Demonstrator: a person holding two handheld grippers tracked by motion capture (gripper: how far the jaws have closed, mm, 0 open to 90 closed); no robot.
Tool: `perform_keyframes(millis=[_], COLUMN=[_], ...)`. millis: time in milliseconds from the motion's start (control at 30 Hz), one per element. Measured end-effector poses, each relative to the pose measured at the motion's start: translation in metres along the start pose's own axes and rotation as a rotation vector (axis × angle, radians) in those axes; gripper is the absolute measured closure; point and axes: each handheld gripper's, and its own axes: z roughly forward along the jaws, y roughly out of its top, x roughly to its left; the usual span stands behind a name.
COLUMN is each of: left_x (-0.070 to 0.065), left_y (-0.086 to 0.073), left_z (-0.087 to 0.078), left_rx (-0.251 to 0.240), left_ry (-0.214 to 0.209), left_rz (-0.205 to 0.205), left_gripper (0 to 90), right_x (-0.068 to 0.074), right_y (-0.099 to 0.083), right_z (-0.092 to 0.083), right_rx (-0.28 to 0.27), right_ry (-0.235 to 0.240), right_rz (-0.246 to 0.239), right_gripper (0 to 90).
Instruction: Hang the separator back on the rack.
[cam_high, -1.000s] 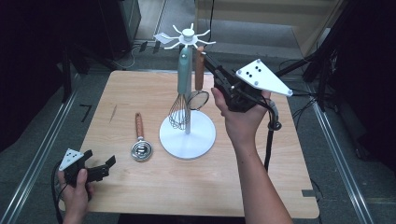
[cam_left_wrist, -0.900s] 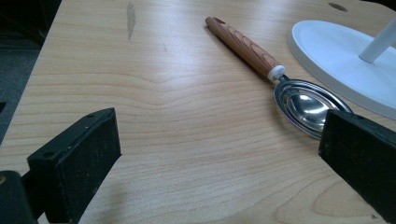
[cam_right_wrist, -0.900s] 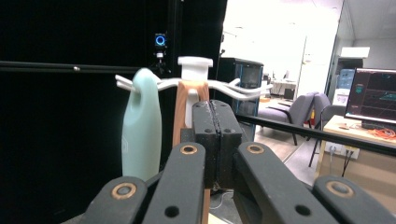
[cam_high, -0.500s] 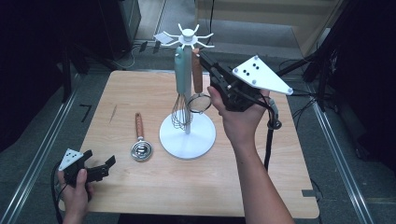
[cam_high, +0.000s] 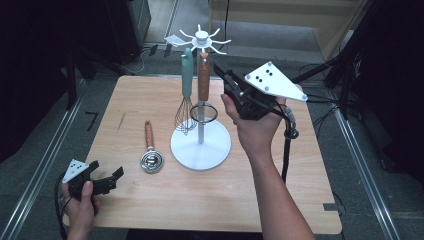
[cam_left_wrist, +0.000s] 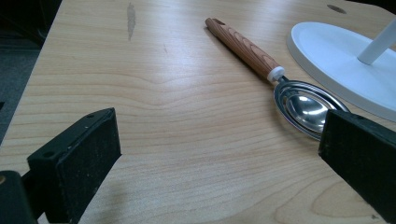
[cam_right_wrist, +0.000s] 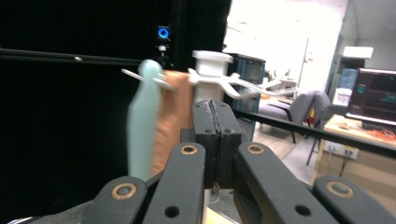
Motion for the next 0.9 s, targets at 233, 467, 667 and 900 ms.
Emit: perform_keyframes(millis=[233,467,667,900], left_x=[-0.001,0.000,0.000,0.000], left_y=[0.000,0.000,0.000,0.000], left_z=[0.000,0.000,0.000,0.000], left_rx=[-0.003,-0.003,-0.004,-0.003], left_ry=[-0.001,0.000,-0.002,-0.001], left_rz=[0.005,0.000,-0.003,0.001], left_gripper=[0.0,0.0,0.0,0.0], right_x=[-0.015,-0.017,-0.012,-0.005], right_y=[-0.003,0.002,0.003,0.005], right_z=[0.005,0.005,0.003,0.001], right_rx=[-0.005,-0.023,-0.022,-0.032], right_ry=[-0.049,-0.061,-0.049,-0.033], right_rz=[0.052,0.038,0.023,0.007], right_gripper=[90.0,90.0,90.0,90.0])
